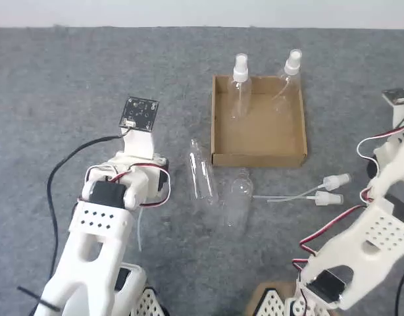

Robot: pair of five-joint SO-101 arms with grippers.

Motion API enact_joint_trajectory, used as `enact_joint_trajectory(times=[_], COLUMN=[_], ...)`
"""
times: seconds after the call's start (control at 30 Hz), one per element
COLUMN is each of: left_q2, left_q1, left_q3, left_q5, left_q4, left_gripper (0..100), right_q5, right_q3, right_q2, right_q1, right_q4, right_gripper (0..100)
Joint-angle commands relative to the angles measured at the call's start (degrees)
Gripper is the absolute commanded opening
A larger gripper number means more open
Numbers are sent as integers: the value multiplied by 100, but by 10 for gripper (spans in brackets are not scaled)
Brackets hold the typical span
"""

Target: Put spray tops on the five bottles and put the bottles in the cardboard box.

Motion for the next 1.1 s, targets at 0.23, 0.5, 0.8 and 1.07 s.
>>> enact_joint_trajectory(times=[0.23,0.5,0.8,1.07], left_q2=[-202,-202,-202,-193], left_q1=[-18,-9,-9,-9], left_q3=[-48,-48,-48,-48], left_q5=[-26,-26,-26,-26], left_q4=[-167,-176,-167,-167], left_gripper=[12,12,12,12], right_q5=[-343,-176,-176,-211], right_q3=[1407,3516,3455,2356], right_q2=[-804,-2097,-2202,-2141], right_q1=[207,57,31,-365], right_q4=[-1736,-3169,-2818,-1771], right_gripper=[20,34,243,252])
